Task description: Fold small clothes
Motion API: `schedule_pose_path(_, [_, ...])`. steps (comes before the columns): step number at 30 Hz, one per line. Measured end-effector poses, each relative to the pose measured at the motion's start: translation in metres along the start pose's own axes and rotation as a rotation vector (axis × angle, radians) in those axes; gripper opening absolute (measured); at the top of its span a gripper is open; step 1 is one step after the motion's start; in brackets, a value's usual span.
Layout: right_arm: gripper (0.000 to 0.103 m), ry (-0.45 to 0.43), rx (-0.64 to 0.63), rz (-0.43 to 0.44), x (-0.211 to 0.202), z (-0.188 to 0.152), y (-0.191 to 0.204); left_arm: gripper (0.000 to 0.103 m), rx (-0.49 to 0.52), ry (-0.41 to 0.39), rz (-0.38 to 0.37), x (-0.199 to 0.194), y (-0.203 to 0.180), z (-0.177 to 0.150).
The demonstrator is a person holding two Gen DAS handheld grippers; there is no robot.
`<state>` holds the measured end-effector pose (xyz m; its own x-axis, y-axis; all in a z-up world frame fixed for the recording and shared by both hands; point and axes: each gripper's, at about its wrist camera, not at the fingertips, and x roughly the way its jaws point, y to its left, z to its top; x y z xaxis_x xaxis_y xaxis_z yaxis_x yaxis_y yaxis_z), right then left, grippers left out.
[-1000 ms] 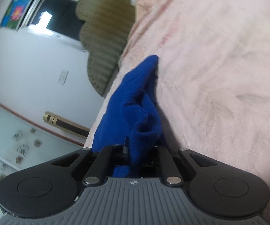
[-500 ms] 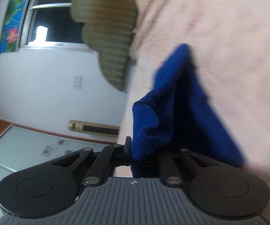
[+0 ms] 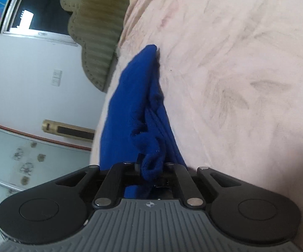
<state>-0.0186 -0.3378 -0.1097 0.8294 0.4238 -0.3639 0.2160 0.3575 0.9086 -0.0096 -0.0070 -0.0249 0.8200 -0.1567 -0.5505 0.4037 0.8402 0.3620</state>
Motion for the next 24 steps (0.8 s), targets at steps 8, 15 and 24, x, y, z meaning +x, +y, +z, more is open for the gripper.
schedule_pose_path(8, [0.039, 0.036, -0.150, 0.012, 0.008, 0.025, 0.022, 0.096, -0.237, -0.035, -0.172, -0.001, 0.042, 0.040])
schedule_pose_path(15, [0.053, 0.028, -0.214, 0.006, 0.026, 0.056, 0.040, 0.096, -0.285, -0.033, -0.138, 0.065, 0.033, 0.098])
schedule_pose_path(24, [0.013, -0.034, -0.494, -0.196, 0.064, 0.069, 0.072, 0.097, -0.294, 0.080, 0.005, 0.146, 0.014, 0.101])
